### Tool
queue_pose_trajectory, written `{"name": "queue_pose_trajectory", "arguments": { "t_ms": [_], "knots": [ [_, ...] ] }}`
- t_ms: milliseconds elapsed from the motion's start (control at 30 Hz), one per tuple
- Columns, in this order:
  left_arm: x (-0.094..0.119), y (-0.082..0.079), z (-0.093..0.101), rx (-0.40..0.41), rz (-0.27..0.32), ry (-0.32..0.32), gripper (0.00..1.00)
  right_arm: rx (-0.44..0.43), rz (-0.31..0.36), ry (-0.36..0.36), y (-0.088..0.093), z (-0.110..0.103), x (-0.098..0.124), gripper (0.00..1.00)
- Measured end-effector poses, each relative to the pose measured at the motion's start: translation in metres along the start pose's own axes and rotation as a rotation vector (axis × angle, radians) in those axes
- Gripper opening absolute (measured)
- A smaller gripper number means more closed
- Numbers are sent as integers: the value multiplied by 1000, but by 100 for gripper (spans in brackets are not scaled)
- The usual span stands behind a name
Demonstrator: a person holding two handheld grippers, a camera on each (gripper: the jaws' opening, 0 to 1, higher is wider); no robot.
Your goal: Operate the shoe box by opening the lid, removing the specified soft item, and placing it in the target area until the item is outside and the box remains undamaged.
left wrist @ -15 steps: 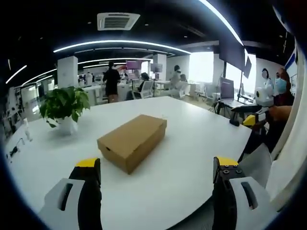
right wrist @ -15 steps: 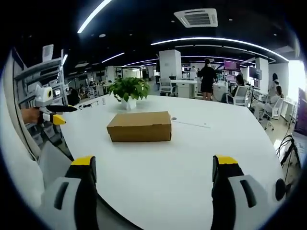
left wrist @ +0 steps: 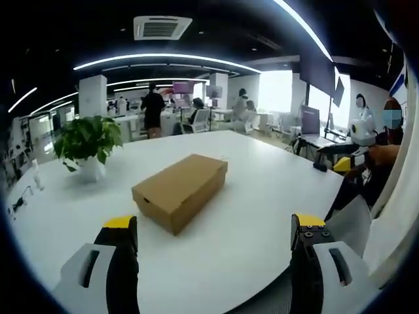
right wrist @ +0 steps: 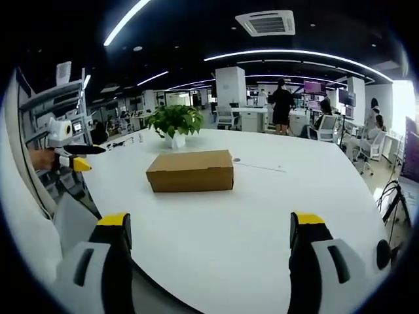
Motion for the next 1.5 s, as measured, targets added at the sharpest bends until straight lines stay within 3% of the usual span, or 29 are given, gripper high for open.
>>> {"name": "queue_pose_trajectory", "arguments": {
  "t_ms": [900,1500],
  "knots": [
    [-9,-2,-7,14,-7,-7,100,12,-14,-10,-2,5,-5,95],
    [-30,-6,-13,10,-32,-33,98,60,-21,-58,-12,22,-35,94]
  ]
}}
Point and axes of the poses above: the point that each gripper's makers call its tool centre point, and the gripper's own axes: x roughly backward along the fingers, z roughly to its right, y roughly out of its underside, the point moved 9 cm from there along x, roughly backward along the fingers, and after that the axes turned 4 degrees about -z, right-handed, at the moved point
